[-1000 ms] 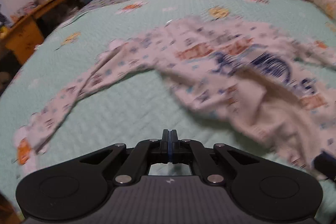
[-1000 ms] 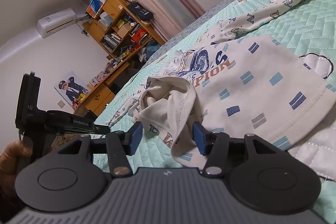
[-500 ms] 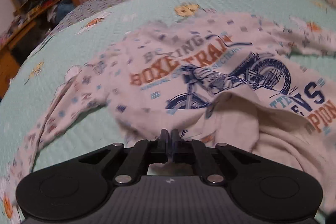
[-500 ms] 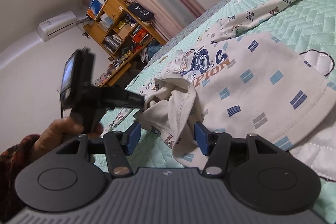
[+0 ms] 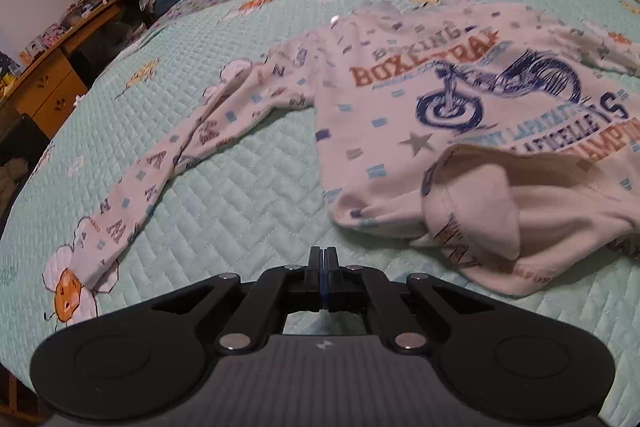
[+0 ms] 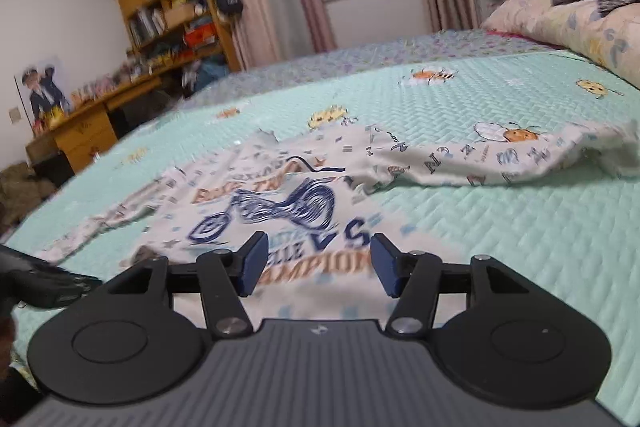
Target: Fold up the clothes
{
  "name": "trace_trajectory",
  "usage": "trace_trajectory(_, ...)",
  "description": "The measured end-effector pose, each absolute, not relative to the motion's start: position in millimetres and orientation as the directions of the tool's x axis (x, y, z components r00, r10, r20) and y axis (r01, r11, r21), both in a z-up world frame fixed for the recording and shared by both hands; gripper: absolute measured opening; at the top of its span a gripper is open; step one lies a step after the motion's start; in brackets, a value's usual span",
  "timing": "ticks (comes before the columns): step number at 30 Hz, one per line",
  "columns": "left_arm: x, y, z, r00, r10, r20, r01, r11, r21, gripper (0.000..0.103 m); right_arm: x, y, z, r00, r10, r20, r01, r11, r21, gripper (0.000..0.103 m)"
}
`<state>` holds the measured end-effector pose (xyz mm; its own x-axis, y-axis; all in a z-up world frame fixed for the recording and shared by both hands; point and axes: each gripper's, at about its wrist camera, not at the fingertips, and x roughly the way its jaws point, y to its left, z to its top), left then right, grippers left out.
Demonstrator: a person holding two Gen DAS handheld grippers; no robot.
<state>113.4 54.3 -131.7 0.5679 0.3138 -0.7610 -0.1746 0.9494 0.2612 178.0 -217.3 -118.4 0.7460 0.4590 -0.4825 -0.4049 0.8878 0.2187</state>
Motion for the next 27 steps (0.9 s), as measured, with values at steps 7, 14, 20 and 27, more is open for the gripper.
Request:
trace_trajectory(7,114.8,43.2,-116.3,0.628,0.286,-0.724,-0.147,0.957,0.251,0.005,260.9,-177.2,-144.5,0.646,0.433,-0.629,-0.501,0.862,0.079,0.009)
trace_trajectory(14,122.2,51.1,-108.8,0.657,0.254,-0.71,-0.117,0.965,0.236,0.011,296.3,-199.8,-139.8,0.71,0.276,-0.648,-0.295,0.952,0.081,0.002)
trace_trajectory(20,167.7,40.4,-99.0,0.711,0.2,-0.674,-0.069,0.974,0.217,0.016,320.2,-157.4,-105.3,0.624,0.53,-0.575,-0.519,0.83,0.202,0.004)
trace_trajectory(27,226.4,31.2,-141.4,0.667,0.176,-0.724,0.004,0.971,0.24,0.024,417.9,-118.3,-156.6,0.638,0.229,-0.735,-0.517,0.835,-0.188,0.0)
